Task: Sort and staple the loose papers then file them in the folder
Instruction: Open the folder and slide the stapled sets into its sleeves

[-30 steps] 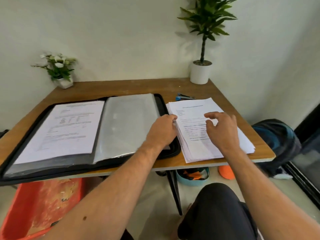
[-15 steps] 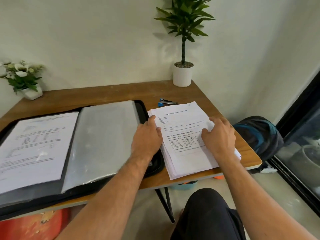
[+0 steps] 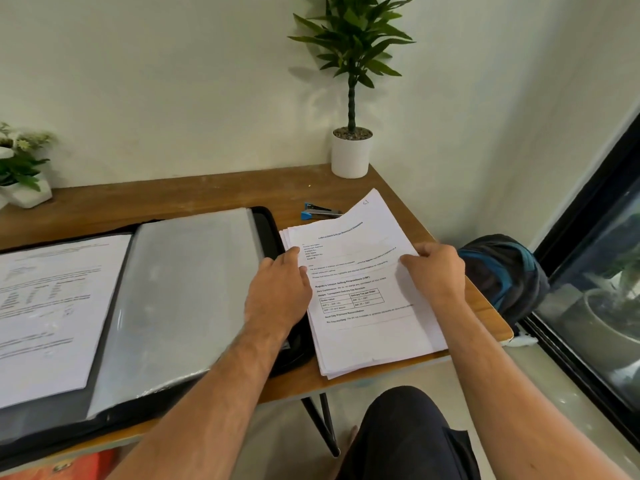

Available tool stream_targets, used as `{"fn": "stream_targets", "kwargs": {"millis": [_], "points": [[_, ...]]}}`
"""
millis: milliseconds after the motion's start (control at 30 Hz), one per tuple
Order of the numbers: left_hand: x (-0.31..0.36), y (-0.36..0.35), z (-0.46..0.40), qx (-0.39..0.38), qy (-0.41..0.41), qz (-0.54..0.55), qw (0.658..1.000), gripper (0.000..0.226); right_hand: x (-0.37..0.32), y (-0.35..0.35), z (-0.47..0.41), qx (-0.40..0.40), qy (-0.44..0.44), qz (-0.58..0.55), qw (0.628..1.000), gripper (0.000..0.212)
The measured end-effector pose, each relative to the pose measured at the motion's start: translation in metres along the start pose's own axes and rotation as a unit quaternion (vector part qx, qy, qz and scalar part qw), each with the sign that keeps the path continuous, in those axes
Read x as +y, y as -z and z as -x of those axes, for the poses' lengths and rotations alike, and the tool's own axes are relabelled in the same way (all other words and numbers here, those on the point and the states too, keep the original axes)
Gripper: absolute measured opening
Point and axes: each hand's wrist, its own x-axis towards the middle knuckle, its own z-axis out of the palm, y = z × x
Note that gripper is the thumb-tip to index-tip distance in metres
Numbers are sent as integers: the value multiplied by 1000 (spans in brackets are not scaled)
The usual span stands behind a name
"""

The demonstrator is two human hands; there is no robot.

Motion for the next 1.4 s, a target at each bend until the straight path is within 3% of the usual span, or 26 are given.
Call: {"fn": "stream_targets", "kwargs": {"millis": [500,700,1033,1400], "points": [[8,14,0,-13,9,78,997,40,17,22,-17,-52,-24,-85,995,14],[16,20,-33,-18,106,203,973,42,21,9,-6,-34,-5,-100,994,10],[18,-2,-62,10,204,256,945,45,22,9,-4,-18,43,-95,994,7],[17,-10,-37,51,69,284,955,30,27,4,-8,-41,17,-102,994,9]]}}
